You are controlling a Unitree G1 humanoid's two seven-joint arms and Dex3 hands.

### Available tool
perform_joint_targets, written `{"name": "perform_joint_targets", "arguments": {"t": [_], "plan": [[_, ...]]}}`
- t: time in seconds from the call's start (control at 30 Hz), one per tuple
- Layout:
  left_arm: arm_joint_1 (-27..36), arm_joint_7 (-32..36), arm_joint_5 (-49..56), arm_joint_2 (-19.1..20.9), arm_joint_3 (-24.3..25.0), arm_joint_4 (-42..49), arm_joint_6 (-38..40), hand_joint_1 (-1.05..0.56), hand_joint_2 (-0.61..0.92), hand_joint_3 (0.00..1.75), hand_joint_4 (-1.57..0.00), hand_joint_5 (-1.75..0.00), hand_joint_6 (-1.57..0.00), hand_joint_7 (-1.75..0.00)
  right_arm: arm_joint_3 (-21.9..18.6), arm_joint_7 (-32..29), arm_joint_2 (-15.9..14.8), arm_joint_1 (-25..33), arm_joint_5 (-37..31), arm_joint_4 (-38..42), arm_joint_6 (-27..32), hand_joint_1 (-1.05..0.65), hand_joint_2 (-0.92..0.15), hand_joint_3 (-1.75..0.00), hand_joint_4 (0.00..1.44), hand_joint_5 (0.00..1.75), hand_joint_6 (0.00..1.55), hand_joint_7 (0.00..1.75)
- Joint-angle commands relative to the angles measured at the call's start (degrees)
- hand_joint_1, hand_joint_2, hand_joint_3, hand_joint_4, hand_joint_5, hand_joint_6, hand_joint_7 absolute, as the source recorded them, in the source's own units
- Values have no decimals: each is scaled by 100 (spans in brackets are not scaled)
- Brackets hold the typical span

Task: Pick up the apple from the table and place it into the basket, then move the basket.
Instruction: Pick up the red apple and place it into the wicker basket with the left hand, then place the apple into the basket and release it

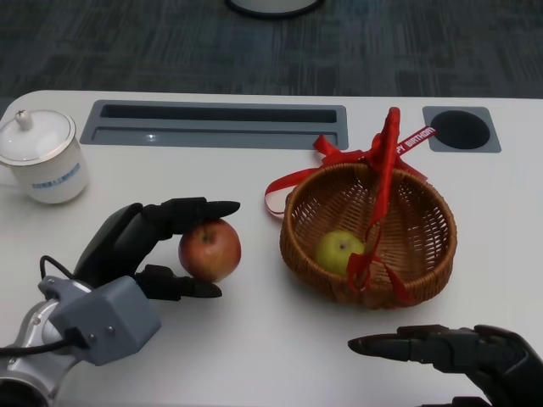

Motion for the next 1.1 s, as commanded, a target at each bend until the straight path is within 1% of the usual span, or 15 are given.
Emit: {"name": "perform_joint_targets", "arguments": {"t": [0.03, 0.2, 0.33, 0.43, 0.6, 0.7, 0.83, 1.1], "plan": [[171, 12, -169, 54, 147, -428, -139, -12, 77, 0, -129, -2, -115, -1, -46, -1, -47, -19, 28, 49, -28, -35, -81, 0, 87, 0, 80, 0], [412, -351, -534, 10, 232, -1294, -3, -11, 77, 0, -129, -2, -115, -1, -54, -24, -17, -56, -22, 79, -66, -36, -82, 0, 88, 0, 80, 0], [521, -761, -879, -43, 243, -2201, 393, -13, 78, 0, -130, -1, -115, 0, -45, -28, 11, -79, -11, 120, -33, -36, -82, 0, 88, 0, 81, 0], [431, -996, -1041, -127, 241, -2585, 650, -16, 78, 0, -130, -1, -115, 0, -34, -38, 38, -103, -42, 136, -24, -37, -82, 0, 88, 0, 81, 0], [192, -1098, -958, -302, 227, -2925, 926, -20, 78, 0, -129, -1, -115, 0, -11, -11, 55, -105, -9, 155, -30, -37, -82, 0, 88, 0, 81, 0], [32, -1247, -1037, -427, 176, -2968, 996, -19, 78, 0, -130, -1, -116, 0, -3, -10, 56, -78, -17, 147, -41, -36, -82, 0, 88, 0, 81, 0], [-241, -1359, -1032, -628, 124, -2786, 1078, -18, 77, 0, -129, 0, -115, 0, 3, -35, 91, -62, -50, 134, -61, -36, -82, 0, 87, 0, 81, 0], [-1001, -1418, -845, -943, 2, -1849, 1196, -19, 78, 1, -127, 0, -115, 0, 13, -79, 134, 1, -72, 45, 3, -34, -81, 0, 88, 0, 82, 0]]}}
